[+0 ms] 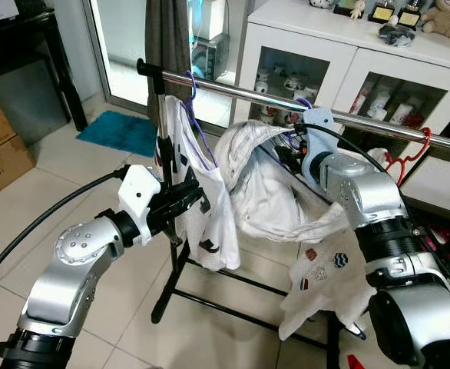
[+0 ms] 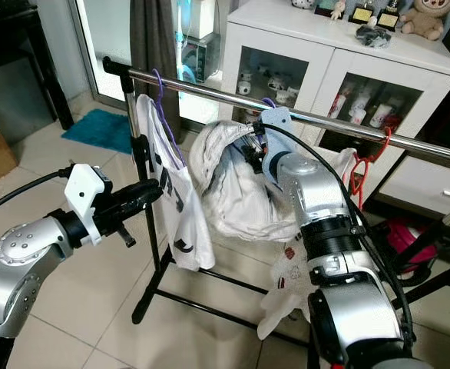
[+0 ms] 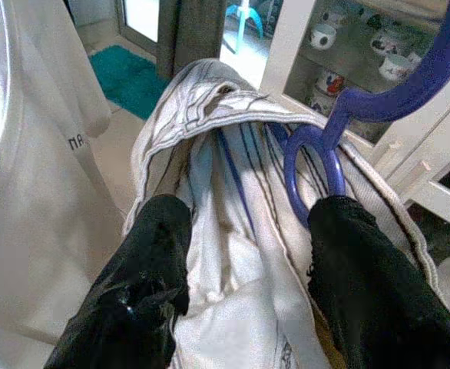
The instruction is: Hang hanger
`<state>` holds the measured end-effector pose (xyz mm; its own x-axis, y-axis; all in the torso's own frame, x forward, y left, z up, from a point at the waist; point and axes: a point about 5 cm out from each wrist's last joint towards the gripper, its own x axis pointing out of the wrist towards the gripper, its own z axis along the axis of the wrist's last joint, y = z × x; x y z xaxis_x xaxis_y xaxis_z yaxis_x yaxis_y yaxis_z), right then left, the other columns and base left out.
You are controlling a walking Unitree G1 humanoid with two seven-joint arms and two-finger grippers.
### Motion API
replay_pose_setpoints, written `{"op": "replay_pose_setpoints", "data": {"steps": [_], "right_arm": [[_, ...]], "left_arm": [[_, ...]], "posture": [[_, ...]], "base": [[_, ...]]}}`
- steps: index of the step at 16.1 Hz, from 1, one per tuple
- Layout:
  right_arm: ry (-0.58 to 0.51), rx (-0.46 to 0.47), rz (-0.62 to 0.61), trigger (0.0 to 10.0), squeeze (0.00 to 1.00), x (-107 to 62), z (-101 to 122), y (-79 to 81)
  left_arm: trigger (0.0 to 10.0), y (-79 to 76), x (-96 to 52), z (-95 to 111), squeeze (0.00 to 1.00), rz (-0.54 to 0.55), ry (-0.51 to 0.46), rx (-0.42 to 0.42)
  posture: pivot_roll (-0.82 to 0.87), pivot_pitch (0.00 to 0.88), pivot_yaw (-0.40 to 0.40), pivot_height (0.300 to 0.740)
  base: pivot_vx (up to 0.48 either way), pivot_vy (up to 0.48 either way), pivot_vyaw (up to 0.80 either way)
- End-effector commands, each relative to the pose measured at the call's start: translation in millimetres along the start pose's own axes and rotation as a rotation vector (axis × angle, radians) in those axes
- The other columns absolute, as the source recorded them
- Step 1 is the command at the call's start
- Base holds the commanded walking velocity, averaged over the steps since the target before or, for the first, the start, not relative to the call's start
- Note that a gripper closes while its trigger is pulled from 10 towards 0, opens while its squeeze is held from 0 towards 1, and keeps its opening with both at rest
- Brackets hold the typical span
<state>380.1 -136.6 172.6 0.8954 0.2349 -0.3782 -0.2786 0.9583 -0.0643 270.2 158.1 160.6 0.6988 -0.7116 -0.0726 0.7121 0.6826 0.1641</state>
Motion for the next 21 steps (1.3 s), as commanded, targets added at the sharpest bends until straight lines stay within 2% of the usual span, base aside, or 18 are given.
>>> {"op": "replay_pose_setpoints", "data": {"steps": [1,2,3,4,5,7,8,9,16,18,21], "right_arm": [[0.011,0.007,-0.008,0.0,0.00,1.5,-0.8,-6.0],[0.017,0.011,-0.012,0.0,0.00,2.6,-2.3,-7.1],[0.021,0.013,-0.019,0.4,0.00,3.8,-3.4,-8.8],[0.021,0.010,-0.027,6.5,0.00,4.4,-3.4,-10.0],[0.021,0.006,-0.031,10.0,0.00,5.0,-3.1,-10.4],[0.014,0.013,-0.026,10.0,0.00,5.0,-1.7,-10.5],[0.009,0.019,-0.026,10.0,0.36,4.8,-1.3,-11.4],[0.005,0.026,-0.027,10.0,1.00,4.5,-1.0,-12.4],[-0.039,-0.008,-0.050,10.0,1.00,-14.3,5.0,-30.1],[-0.044,-0.010,-0.051,10.0,1.00,-17.8,6.3,-32.0],[-0.059,-0.046,0.012,10.0,1.00,-30.5,8.6,-29.8]], "left_arm": [[10.0,-1.4,3.4,2.6,0.00,-0.018,-0.010,0.017],[10.0,-1.6,3.5,2.4,0.00,-0.019,-0.009,0.018],[10.0,-1.7,3.6,2.0,0.00,-0.019,-0.008,0.019],[10.0,-1.7,3.6,1.9,0.00,-0.019,-0.008,0.020],[10.0,-1.7,3.6,1.6,0.00,-0.019,-0.006,0.021],[10.0,-1.6,3.3,0.9,0.00,-0.018,-0.002,0.025],[10.0,-1.7,3.3,0.9,0.00,-0.018,-0.002,0.026],[10.0,-1.7,3.3,0.9,0.00,-0.018,-0.002,0.026],[10.0,-1.5,3.4,0.5,0.00,-0.025,0.003,0.031],[10.0,-1.2,3.5,0.7,0.00,-0.028,0.004,0.032],[10.0,0.9,3.5,1.3,0.00,-0.044,0.011,0.035]], "posture": [[-0.06,0.000,-0.102,0.740],[-0.05,0.000,-0.107,0.740],[-0.05,0.000,-0.107,0.740],[-0.05,0.000,-0.107,0.740],[-0.05,0.000,-0.110,0.740],[-0.05,0.000,-0.113,0.740],[-0.05,0.000,-0.113,0.740],[-0.05,0.000,-0.113,0.740],[-0.06,0.000,-0.097,0.740],[-0.06,0.000,-0.097,0.740],[-0.07,0.000,-0.056,0.740]], "base": [[0.000,0.000,0.00],[0.000,0.000,0.00],[0.000,0.000,0.00],[0.000,0.000,0.00],[0.000,0.000,0.00],[0.000,0.000,0.00],[0.000,0.000,0.00],[0.000,0.000,0.00],[0.000,0.000,0.00],[0.000,0.000,0.00],[0.000,0.000,0.00]]}}
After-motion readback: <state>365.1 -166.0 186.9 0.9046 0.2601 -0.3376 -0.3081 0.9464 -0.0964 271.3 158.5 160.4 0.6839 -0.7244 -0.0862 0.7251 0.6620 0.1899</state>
